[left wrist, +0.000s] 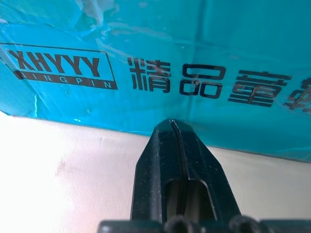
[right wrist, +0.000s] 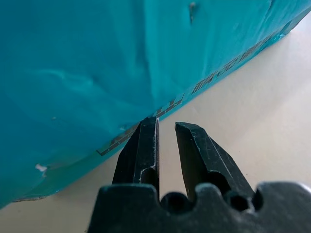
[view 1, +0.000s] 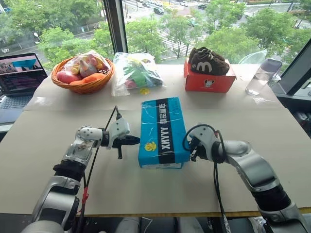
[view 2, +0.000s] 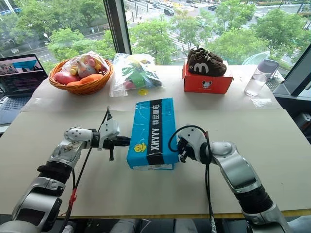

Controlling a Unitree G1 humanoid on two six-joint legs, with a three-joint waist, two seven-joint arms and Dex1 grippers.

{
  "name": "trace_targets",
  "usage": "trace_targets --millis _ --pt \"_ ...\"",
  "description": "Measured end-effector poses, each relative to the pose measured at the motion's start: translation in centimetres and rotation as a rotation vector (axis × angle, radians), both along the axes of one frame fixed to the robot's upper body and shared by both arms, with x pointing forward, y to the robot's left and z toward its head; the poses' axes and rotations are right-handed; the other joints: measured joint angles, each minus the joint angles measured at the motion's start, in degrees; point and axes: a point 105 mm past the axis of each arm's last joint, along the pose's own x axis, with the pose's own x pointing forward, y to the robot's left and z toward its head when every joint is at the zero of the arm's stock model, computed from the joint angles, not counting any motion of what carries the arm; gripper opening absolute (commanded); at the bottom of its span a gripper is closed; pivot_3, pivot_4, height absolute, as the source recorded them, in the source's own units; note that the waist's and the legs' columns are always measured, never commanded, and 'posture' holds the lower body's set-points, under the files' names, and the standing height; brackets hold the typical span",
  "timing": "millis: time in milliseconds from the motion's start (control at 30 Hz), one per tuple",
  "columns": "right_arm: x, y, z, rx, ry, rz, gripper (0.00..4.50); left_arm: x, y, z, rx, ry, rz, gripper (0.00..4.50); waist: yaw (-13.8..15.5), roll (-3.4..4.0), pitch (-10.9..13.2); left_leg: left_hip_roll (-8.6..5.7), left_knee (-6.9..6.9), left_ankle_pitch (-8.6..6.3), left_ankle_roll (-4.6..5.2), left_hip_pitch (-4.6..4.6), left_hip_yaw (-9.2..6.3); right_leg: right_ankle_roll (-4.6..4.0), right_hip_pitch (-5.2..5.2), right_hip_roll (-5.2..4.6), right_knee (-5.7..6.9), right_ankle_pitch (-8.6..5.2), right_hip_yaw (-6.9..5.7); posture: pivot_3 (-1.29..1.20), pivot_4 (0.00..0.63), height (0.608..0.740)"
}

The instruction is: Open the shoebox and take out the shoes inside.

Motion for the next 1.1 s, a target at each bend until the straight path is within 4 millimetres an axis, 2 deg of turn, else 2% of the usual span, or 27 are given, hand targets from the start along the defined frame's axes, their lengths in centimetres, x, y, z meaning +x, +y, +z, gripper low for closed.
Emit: trace_targets --millis 133,233,333,400,500,567,633,667,733,867,1100 --pt "-0.3 0.1 0.3 0.005 0.005 0.025 1.03 -2.0 1.1 -0.2 -0.01 0.018 -0.013 0.02 -1.1 0.0 0.0 0.03 -0.01 -0.01 0.01 -0.06 0.01 -0.06 -0.08 -0.01 0.0 0.04 0.03 0.0 0.15 0.74" --pt "-0.3 -0.5 0.6 -0.008 0.006 0.039 1.03 -4.7 3.5 0.9 -0.052 0.068 0.025 0.02 -2.1 -0.01 0.0 0.11 -0.02 -0.02 0.02 -0.02 0.04 -0.3 -0.12 0.05 0.04 0.18 0.08 0.0 0.15 0.74" --pt "0.0 -2.0 0.7 -0.029 0.0 0.016 1.03 -7.0 6.8 3.8 -0.074 0.064 0.115 0.02 -2.4 -0.03 0.0 0.19 -0.03 -0.02 0.02 0.09 0.08 -0.12 -0.03 0.09 0.01 0.07 0.08 0.0 0.15 0.74" --pt "0.2 -2.4 0.7 -0.031 0.0 0.016 1.03 -8.2 7.5 5.5 -0.1 0.042 0.148 0.02 -2.2 -0.02 0.0 0.22 -0.02 -0.02 0.02 0.15 0.11 -0.1 0.05 0.09 -0.02 0.06 0.08 0.0 0.15 0.74" --pt "0.2 -2.5 0.7 -0.019 0.017 0.046 1.03 -10.8 8.0 7.3 -0.139 0.072 0.183 0.02 -2.1 -0.06 0.1 0.25 -0.03 -0.02 0.02 0.1 0.15 -0.1 -0.01 0.1 -0.04 0.05 0.1 0.0 0.15 0.74" --pt "0.3 -2.4 0.8 -0.004 0.036 0.066 1.03 -13.0 8.0 10.1 -0.198 0.064 0.186 0.02 -2.1 -0.1 0.1 0.27 -0.03 -0.02 0.02 0.08 0.14 -0.11 -0.06 0.11 -0.03 0.06 0.1 0.0 0.15 0.74" --pt "0.6 -2.3 1.1 0.004 0.03 0.085 1.03 -14.3 7.6 12.7 -0.228 0.001 0.176 0.02 -1.8 -0.05 0.1 0.25 -0.02 -0.02 0.02 0.12 0.17 -0.1 -0.01 0.11 -0.04 0.05 0.11 0.0 0.15 0.74" --pt "0.7 -2.2 1.3 0.007 0.03 0.094 1.03 -14.7 7.4 13.3 -0.242 -0.014 0.174 0.02 -1.8 -0.05 0.1 0.26 -0.03 -0.03 0.01 0.18 0.2 -0.1 0.05 0.11 -0.04 0.05 0.12 0.0 0.15 0.74" --pt "1.0 -2.1 1.5 0.017 0.037 0.103 1.03 -15.5 6.8 13.5 -0.274 -0.005 0.179 0.02 -1.5 -0.05 0.1 0.26 -0.03 -0.03 0.01 0.24 0.23 -0.11 0.08 0.11 -0.03 0.05 0.16 0.0 0.15 0.74" --pt "1.0 -1.2 1.7 0.078 0.061 0.145 1.03 -16.0 6.5 11.9 -0.283 0.06 0.221 0.02 -1.3 -0.05 0.1 0.3 -0.05 -0.03 0.01 0.24 0.34 -0.18 0.02 0.16 -0.02 0.09 0.27 0.0 0.15 0.74" --pt "1.0 0.0 3.4 0.148 0.067 0.187 1.03 -16.4 6.6 8.8 -0.351 0.163 0.275 0.02 -0.9 -0.06 0.1 0.31 -0.06 -0.03 0.01 0.23 0.43 -0.21 0.0 0.18 -0.04 0.1 0.38 0.0 0.15 0.74"
